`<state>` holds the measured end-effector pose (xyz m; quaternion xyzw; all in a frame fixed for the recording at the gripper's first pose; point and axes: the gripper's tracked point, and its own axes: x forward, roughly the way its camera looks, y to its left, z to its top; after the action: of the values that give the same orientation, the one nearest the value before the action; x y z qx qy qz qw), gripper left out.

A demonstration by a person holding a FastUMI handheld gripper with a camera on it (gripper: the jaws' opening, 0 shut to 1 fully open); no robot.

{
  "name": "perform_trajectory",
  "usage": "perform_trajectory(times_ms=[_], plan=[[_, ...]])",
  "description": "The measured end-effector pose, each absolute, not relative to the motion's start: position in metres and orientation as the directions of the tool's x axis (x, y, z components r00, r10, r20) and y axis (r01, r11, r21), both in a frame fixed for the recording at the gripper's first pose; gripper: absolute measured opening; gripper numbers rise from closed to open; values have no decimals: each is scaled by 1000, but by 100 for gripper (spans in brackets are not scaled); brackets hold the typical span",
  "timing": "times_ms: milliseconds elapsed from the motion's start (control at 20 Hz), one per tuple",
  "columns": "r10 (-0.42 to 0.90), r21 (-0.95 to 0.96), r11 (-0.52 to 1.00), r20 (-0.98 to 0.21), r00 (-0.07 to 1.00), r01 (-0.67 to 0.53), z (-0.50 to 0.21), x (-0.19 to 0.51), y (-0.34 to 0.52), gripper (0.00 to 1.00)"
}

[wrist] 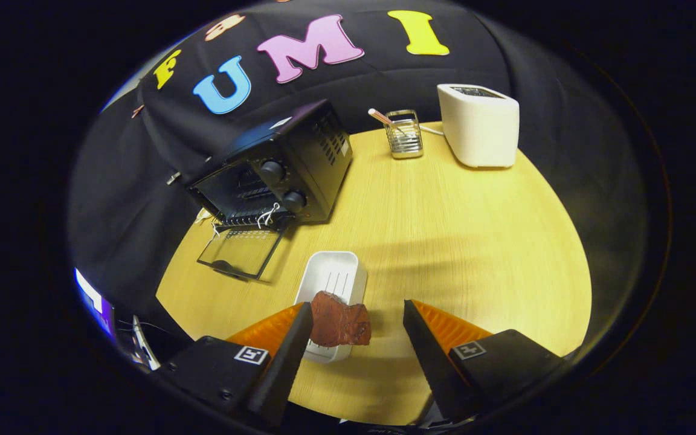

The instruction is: Open the toaster oven, put the food inside, and close the toaster oven door.

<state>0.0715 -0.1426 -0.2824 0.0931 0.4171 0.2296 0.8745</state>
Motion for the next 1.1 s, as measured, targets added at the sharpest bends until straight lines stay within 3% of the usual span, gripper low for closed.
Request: perform_trajectory(times_ms=[150,250,350,450,550,650,1100], plan=[[504,420,864,-711,490,-277,-296,70,-140,89],[517,452,856,-718,467,-252,-300,66,-139,74],[545,489,837,-712,442,-244,-299,62,-137,71],[562,524,824,-711,423,-213,-300,61,-132,46],[578,548,813,-715,393,-199,-301,59,-127,43],[592,566,802,-708,385,-192,-299,62,-127,28],[604,570,793,-691,398,-214,-289,61,-126,15]])
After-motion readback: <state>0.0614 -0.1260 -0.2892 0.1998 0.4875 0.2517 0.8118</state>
